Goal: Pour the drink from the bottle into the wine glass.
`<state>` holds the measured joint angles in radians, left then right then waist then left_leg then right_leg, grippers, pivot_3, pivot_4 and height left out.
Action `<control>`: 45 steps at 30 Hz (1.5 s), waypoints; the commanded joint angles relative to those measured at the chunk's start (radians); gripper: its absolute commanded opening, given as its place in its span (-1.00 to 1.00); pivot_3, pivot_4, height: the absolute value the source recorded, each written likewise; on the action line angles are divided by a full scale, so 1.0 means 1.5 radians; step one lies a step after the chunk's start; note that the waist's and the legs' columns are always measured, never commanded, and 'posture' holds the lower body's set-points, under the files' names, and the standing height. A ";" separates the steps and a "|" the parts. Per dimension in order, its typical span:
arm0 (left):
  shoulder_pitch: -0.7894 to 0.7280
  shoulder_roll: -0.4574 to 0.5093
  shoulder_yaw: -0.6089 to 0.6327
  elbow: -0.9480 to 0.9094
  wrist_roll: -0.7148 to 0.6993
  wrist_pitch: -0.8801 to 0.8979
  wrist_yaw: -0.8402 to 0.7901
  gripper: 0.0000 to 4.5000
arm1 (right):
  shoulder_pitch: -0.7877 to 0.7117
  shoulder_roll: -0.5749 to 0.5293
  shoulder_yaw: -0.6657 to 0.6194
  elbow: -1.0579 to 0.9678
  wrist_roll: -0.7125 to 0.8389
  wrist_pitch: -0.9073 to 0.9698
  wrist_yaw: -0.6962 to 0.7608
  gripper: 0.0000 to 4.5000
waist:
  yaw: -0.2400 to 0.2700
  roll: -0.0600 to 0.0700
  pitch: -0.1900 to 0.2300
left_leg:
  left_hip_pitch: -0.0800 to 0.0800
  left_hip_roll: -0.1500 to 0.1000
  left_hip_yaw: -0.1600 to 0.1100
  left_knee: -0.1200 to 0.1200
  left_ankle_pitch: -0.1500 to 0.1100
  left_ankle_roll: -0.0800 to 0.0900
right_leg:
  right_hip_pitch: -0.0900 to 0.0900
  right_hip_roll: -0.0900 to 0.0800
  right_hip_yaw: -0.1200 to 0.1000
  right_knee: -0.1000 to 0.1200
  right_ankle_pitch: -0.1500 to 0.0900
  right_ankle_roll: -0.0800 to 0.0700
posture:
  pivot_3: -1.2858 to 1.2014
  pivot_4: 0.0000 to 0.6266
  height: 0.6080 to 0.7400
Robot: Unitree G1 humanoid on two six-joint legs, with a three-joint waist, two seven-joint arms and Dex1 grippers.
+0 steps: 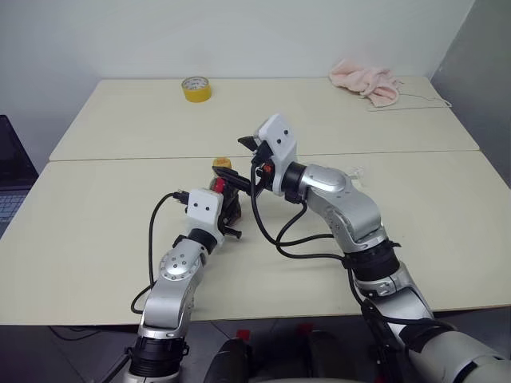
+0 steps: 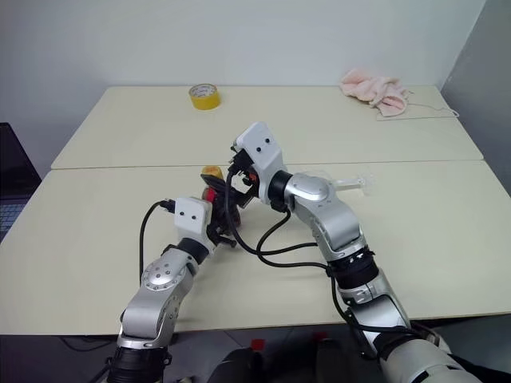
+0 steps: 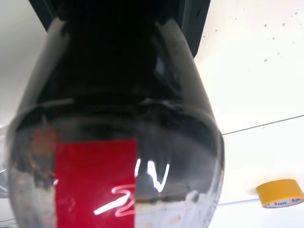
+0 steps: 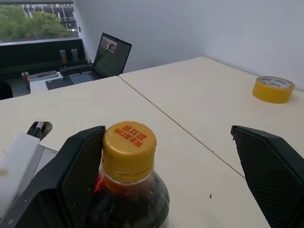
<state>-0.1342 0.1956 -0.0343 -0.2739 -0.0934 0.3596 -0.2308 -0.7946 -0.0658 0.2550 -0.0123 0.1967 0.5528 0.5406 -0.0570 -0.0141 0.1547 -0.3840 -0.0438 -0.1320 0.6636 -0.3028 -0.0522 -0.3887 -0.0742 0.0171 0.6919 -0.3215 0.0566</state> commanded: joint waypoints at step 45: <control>-0.011 0.004 0.010 -0.028 0.005 -0.033 0.003 -0.67 | -0.025 -0.007 -0.004 -0.073 0.047 0.079 -0.013 1.00 | 0.001 0.000 0.000 | 0.000 0.000 0.000 0.000 0.000 0.000 | 0.000 0.000 0.000 -0.001 0.000 0.000 | 0.03 -0.52 1.00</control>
<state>-0.1382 0.1955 -0.0300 -0.2693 -0.0908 0.3427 -0.2276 -0.8089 -0.0812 0.2566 -0.1162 0.2797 0.7015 0.5301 -0.0562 -0.0142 0.1547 -0.3841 -0.0438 -0.1321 0.6636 -0.3028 -0.0522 -0.3882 -0.0740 0.0170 0.6906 -0.3215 0.0566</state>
